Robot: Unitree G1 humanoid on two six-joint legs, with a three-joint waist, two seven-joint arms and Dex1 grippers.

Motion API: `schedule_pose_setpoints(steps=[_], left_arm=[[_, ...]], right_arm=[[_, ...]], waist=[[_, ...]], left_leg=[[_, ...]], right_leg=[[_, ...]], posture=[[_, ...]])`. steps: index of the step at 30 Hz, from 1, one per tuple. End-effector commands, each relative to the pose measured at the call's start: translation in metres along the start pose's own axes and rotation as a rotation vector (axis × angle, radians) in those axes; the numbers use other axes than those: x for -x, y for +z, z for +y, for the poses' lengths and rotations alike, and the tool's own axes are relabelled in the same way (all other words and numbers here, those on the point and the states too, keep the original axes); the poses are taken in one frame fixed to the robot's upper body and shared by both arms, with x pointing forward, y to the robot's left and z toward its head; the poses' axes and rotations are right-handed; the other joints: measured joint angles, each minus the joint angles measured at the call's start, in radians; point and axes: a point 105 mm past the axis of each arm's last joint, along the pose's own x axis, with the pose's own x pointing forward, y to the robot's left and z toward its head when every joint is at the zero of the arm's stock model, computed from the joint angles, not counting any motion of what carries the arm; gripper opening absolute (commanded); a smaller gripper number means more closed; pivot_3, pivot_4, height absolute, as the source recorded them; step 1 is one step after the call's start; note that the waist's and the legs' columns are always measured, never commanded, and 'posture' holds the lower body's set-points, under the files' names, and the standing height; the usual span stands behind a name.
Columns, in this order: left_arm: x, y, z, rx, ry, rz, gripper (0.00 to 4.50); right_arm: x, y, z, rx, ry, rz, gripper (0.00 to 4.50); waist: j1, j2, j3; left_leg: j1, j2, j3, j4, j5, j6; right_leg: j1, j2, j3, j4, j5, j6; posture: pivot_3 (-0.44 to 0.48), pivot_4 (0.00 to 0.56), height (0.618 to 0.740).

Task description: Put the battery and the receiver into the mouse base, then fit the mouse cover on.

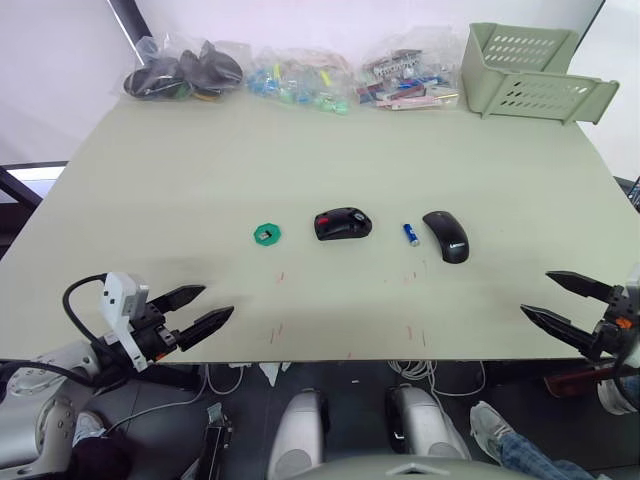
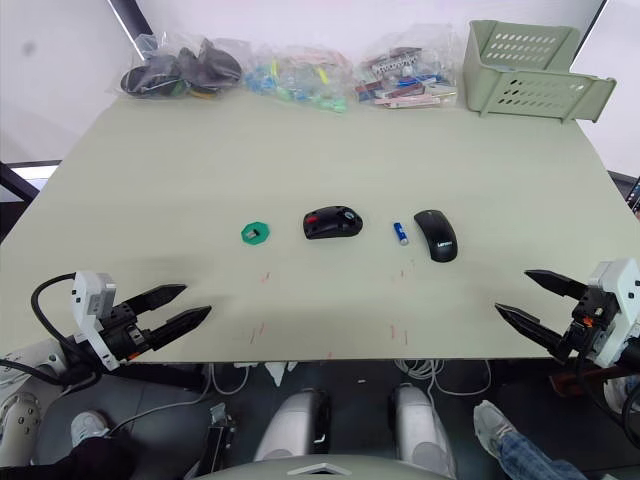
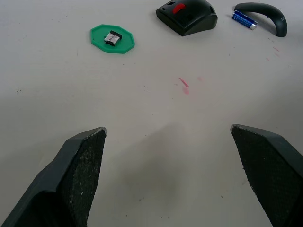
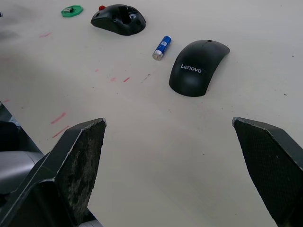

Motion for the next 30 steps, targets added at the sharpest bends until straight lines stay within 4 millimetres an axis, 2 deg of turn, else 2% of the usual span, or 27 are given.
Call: schedule_pose_setpoints(steps=[1, 9, 15, 19, 23, 28, 30], left_arm=[[-0.002, 0.013, 0.001, -0.050, -0.001, -0.029, 4.48], [-0.013, 0.046, 0.006, -0.096, -0.119, -0.025, 4.48], [-0.029, 0.073, 0.007, -0.186, -0.219, 0.016, 4.48], [-0.058, 0.097, 0.002, -0.297, -0.339, 0.094, 4.48], [-0.088, 0.112, -0.002, -0.349, -0.414, 0.156, 4.48], [-0.121, 0.119, -0.007, -0.445, -0.483, 0.234, 4.48], [-0.144, 0.124, -0.008, -0.467, -0.465, 0.260, 4.48]], right_arm=[[-0.003, 0.007, 0.004, 0.028, 0.013, -0.031, 4.50], [-0.014, 0.027, 0.021, 0.058, 0.075, -0.130, 4.50], [-0.017, 0.039, 0.035, 0.064, 0.128, -0.150, 4.50], [-0.016, 0.049, 0.050, 0.074, 0.184, -0.162, 4.50], [-0.014, 0.053, 0.056, 0.079, 0.186, -0.162, 4.50], [-0.009, 0.052, 0.056, 0.079, 0.162, -0.155, 4.50], [-0.005, 0.052, 0.056, 0.080, 0.142, -0.156, 4.50]], waist=[[0.000, 0.000, 0.000], [0.004, 0.000, 0.000], [0.009, 0.000, 0.000], [0.025, -0.001, 0.000], [0.028, -0.001, 0.000], [0.019, -0.002, 0.000], [0.022, -0.002, 0.000]], left_leg=[[0.000, 0.000, 0.000, 0.000, 0.000, 0.000], [0.000, -0.001, 0.000, 0.000, 0.000, 0.000], [0.000, -0.001, -0.001, 0.000, 0.000, 0.000], [0.000, -0.002, -0.001, 0.001, 0.000, 0.000], [-0.001, -0.002, -0.004, 0.003, 0.000, 0.000], [-0.001, -0.004, -0.004, 0.004, 0.000, 0.000], [-0.002, -0.004, -0.005, 0.006, 0.000, 0.000]], right_leg=[[0.000, 0.000, 0.000, 0.000, 0.000, 0.000], [0.000, 0.002, -0.001, 0.000, 0.000, 0.000], [0.001, 0.003, -0.001, 0.001, 0.000, 0.000], [0.001, 0.004, -0.001, 0.002, 0.000, 0.000], [0.002, 0.005, -0.002, 0.003, 0.000, 0.000], [0.002, 0.006, -0.001, 0.004, 0.001, 0.001], [0.002, 0.006, -0.002, 0.006, 0.001, 0.001]], posture=[[0.000, 0.150, 0.740], [0.000, 0.150, 0.740], [0.000, 0.150, 0.740], [0.000, 0.150, 0.740], [0.000, 0.150, 0.740], [0.000, 0.150, 0.740], [0.000, 0.150, 0.740]])
